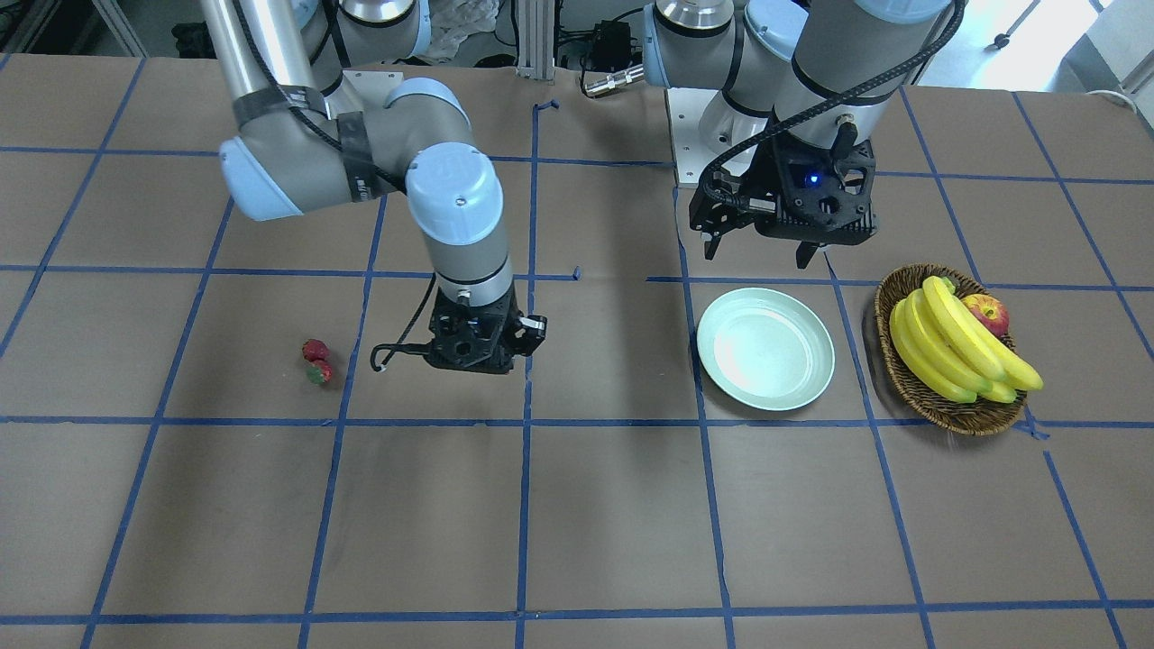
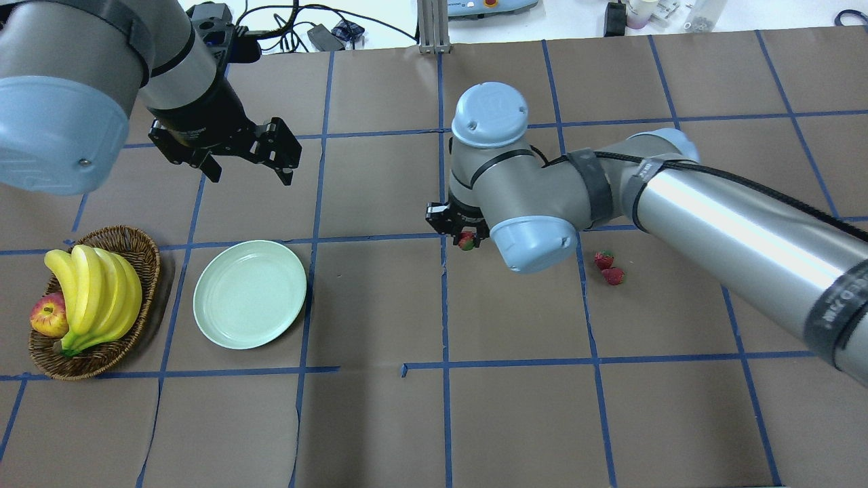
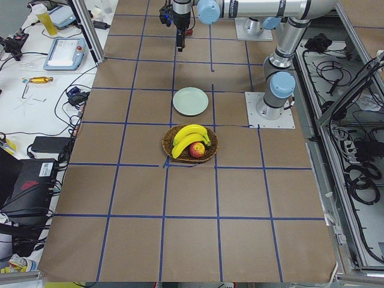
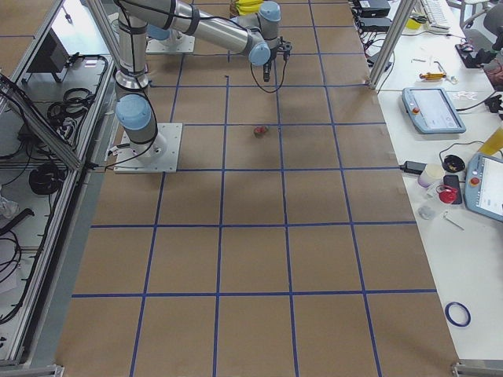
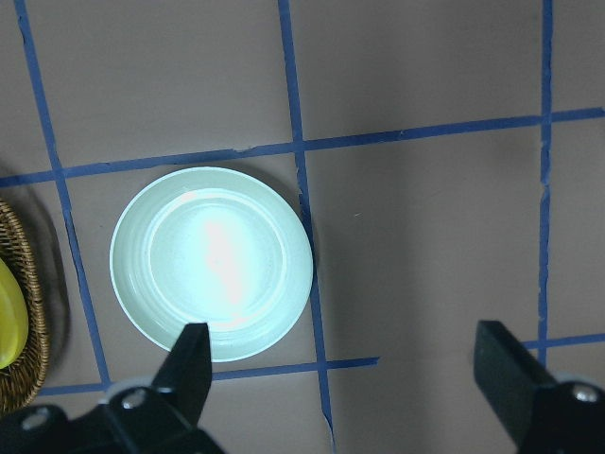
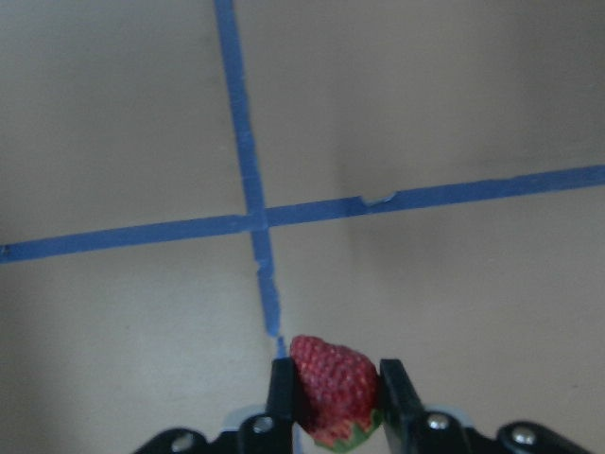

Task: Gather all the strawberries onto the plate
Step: 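Carry the strawberry toward the plate and release it mid-table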

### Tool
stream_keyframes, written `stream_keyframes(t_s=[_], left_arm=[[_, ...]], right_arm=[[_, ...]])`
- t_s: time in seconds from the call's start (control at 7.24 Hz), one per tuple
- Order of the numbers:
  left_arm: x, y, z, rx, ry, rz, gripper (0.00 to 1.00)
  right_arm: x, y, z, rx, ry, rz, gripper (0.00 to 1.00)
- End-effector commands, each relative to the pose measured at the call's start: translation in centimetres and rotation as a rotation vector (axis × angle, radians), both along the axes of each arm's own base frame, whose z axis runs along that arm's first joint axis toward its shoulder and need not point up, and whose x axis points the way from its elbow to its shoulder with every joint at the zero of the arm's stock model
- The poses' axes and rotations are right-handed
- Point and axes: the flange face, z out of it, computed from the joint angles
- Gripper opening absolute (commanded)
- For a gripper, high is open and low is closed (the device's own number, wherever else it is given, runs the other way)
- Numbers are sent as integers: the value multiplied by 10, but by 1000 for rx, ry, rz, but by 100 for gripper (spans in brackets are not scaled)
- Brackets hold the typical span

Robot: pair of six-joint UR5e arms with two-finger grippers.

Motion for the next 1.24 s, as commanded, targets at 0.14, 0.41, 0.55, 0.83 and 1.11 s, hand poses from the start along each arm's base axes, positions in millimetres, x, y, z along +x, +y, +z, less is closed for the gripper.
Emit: stream_keyframes(t_s=[0.14, 0.41, 0.55, 0.83, 1.11], left_arm=[[0, 0, -1, 2, 0, 0, 100], [0, 0, -1, 2, -2, 0, 100], [0, 0, -1, 2, 0, 0, 100], [0, 0, -1, 2, -2, -1, 100], [0, 0, -1, 2, -2, 0, 100]], right_arm=[[37, 11, -39, -2, 28, -19, 0], [39, 10, -41, -2, 11, -18, 21], [39, 11, -46, 6, 15, -19, 30], [35, 12, -41, -4, 22, -17, 100], [28, 6, -25, -30, 13, -33, 100]])
